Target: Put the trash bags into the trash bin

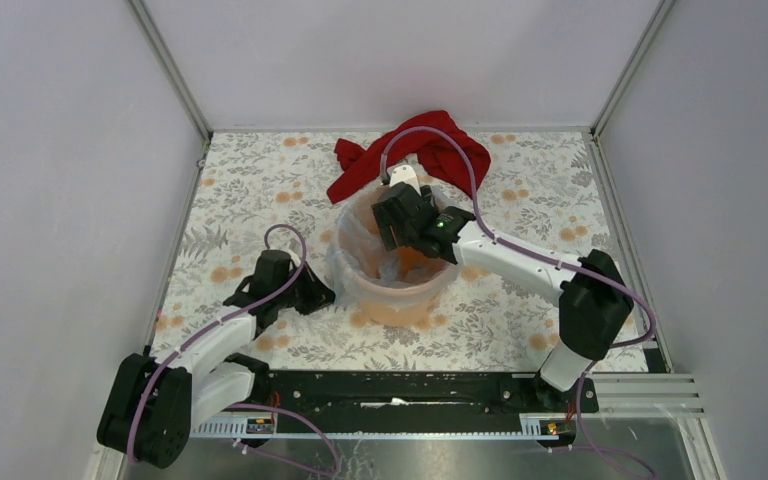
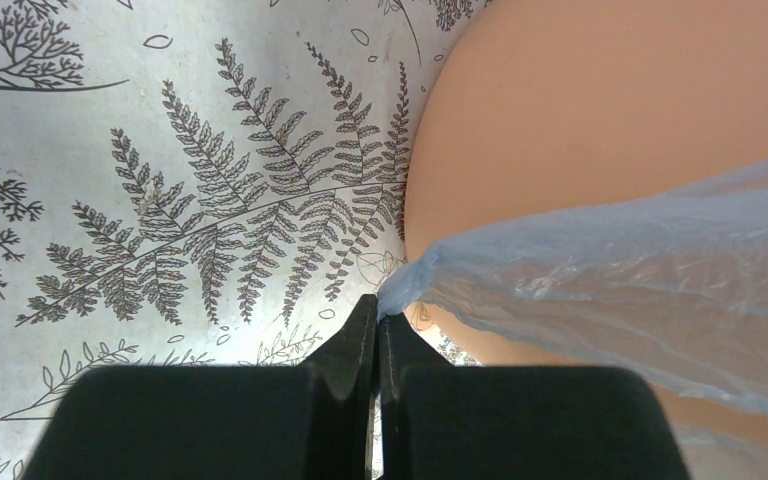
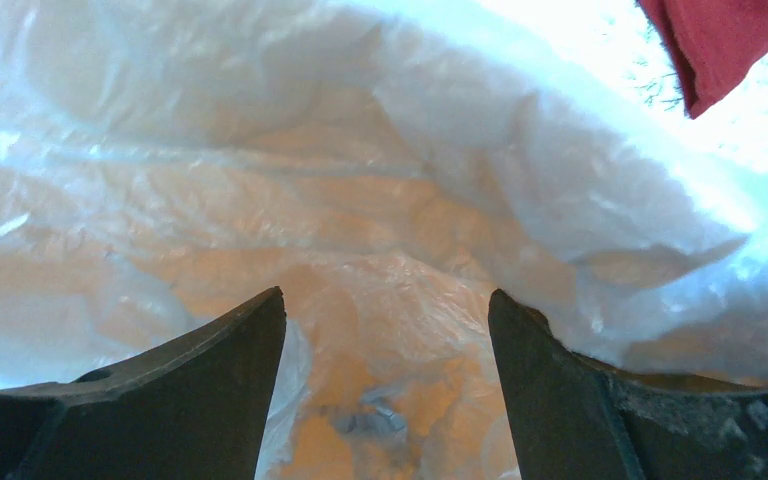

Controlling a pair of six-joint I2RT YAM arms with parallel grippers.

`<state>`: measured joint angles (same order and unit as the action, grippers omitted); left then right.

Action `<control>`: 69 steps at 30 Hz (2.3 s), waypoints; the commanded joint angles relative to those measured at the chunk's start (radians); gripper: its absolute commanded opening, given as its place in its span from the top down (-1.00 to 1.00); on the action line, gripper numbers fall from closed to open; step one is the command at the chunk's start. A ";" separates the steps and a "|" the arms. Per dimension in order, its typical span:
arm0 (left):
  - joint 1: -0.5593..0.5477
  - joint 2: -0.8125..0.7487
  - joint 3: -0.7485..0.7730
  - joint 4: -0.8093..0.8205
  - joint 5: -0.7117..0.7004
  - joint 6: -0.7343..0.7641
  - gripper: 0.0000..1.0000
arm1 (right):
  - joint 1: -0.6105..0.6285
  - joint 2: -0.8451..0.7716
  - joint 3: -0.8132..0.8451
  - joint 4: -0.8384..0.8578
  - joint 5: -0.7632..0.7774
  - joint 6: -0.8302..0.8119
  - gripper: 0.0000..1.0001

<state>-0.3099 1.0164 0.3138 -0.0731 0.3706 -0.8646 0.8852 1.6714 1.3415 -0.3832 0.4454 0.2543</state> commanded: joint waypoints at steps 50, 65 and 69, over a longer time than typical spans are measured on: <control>-0.005 -0.001 0.054 0.004 0.022 0.030 0.93 | -0.003 -0.021 -0.089 -0.043 -0.247 0.095 -0.99; -0.004 -0.148 0.126 -0.205 -0.091 0.076 0.38 | -0.004 -0.119 0.003 -0.083 -0.237 0.039 -0.99; -0.005 -0.191 0.149 -0.250 -0.102 0.071 0.22 | -0.004 -0.164 0.046 -0.114 -0.228 0.021 -0.99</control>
<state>-0.3111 0.8684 0.4049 -0.2745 0.3012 -0.8040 0.8780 1.5963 1.3083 -0.4576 0.2047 0.3054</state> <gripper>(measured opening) 0.376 0.994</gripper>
